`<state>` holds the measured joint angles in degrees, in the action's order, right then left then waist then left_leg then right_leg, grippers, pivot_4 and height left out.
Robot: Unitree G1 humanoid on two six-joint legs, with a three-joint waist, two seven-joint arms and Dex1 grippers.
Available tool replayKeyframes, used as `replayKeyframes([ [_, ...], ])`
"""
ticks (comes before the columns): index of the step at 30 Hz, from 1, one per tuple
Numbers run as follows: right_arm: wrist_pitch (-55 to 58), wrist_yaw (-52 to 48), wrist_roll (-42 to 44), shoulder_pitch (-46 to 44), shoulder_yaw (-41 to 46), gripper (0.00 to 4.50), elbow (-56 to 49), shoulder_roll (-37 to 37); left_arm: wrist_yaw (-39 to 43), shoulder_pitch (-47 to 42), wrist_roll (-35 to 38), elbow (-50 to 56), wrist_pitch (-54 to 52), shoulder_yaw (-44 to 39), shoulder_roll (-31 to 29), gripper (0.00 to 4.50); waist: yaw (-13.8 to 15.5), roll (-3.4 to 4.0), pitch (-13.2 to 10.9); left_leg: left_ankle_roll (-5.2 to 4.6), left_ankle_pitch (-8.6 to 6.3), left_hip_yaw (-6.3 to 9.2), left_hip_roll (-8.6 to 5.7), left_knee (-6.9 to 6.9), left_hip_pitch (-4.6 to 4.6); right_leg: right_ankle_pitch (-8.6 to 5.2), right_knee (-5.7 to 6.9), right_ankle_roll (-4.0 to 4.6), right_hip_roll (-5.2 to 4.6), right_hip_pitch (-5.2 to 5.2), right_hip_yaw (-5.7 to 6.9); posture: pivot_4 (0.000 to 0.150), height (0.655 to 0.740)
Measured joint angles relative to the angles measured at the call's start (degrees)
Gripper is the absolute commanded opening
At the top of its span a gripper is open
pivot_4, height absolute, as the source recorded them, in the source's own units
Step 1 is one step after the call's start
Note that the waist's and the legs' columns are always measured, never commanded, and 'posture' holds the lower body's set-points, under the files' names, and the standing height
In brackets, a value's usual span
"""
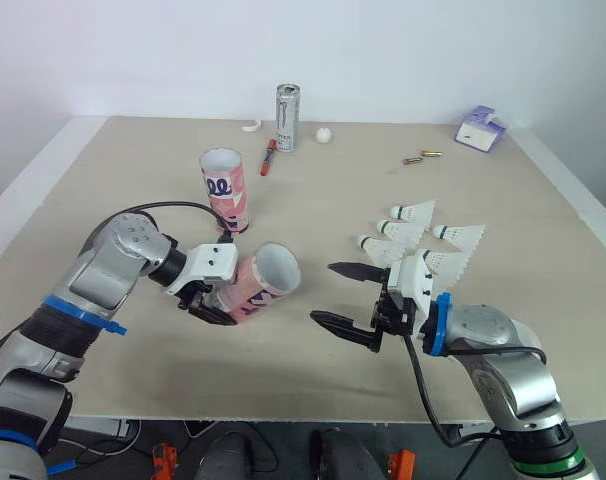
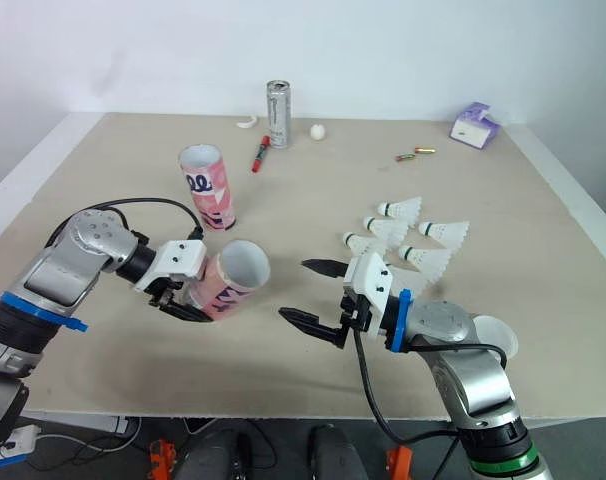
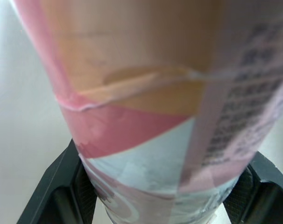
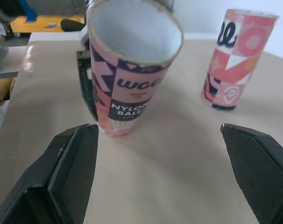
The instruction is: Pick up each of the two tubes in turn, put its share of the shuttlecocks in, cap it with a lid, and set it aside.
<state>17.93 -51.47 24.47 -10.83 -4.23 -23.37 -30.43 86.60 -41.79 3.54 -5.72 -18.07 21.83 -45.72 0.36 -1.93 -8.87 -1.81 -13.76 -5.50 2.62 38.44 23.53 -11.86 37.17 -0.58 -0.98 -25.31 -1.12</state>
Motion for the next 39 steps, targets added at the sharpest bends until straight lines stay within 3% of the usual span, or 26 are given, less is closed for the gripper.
replayKeyframes([
  [7, -0.5, 1.3, -0.1, 1.5, 0.5, 4.5, 0.0, -0.3, 1.3, -5.5, -3.7, -1.8, -1.8, 4.0, 3.5, 2.99, 0.0, 0.01, 0.0, -0.06, -0.03, 0.24, 0.01, 0.02, 0.03, -0.03, 0.02, -0.01, 0.2, 0.04, -0.02, 0.15, 0.74],
  [16, 0.0, 4.7, 0.6, 5.9, 3.2, 4.5, -1.4, 0.1, -1.8, -6.1, -6.4, -0.4, -3.6, 4.9, 6.7, 2.99, 0.2, 0.04, 0.0, -0.07, -0.03, 0.38, -0.08, 0.12, 0.04, -0.11, 0.04, -0.13, 0.11, 0.19, -0.17, 0.15, 0.74],
  [21, 1.9, 10.2, 1.7, 11.9, 8.1, 4.5, -3.6, 1.3, -3.7, -6.2, -8.1, 0.7, -4.5, 5.4, 8.1, 2.99, 0.3, 0.1, 0.0, -0.18, 0.04, 0.45, -0.28, 0.14, -0.03, -0.11, 0.04, -0.26, 0.02, 0.33, -0.3, 0.15, 0.74],
  [23, 4.9, 17.0, 3.5, 18.2, 14.2, 4.5, -7.9, 3.2, -5.1, -6.1, -9.4, 2.0, -6.2, 5.9, 8.9, 2.99, 0.3, 0.17, 0.1, -0.41, 0.17, 0.51, -0.57, 0.13, -0.03, -0.07, 0.06, -0.4, -0.24, 0.37, -0.35, 0.15, 0.74],
  [39, 16.0, 33.2, 6.9, 21.7, 23.3, 4.5, -11.4, 6.3, -3.7, -7.9, -9.9, 4.3, -11.6, 7.7, 9.0, 2.99, 0.2, 0.2, 0.1, -0.62, 0.17, 0.71, -0.85, 0.02, 0.14, -0.24, 0.05, -0.57, -0.34, 0.32, -0.42, 0.15, 0.74],
])
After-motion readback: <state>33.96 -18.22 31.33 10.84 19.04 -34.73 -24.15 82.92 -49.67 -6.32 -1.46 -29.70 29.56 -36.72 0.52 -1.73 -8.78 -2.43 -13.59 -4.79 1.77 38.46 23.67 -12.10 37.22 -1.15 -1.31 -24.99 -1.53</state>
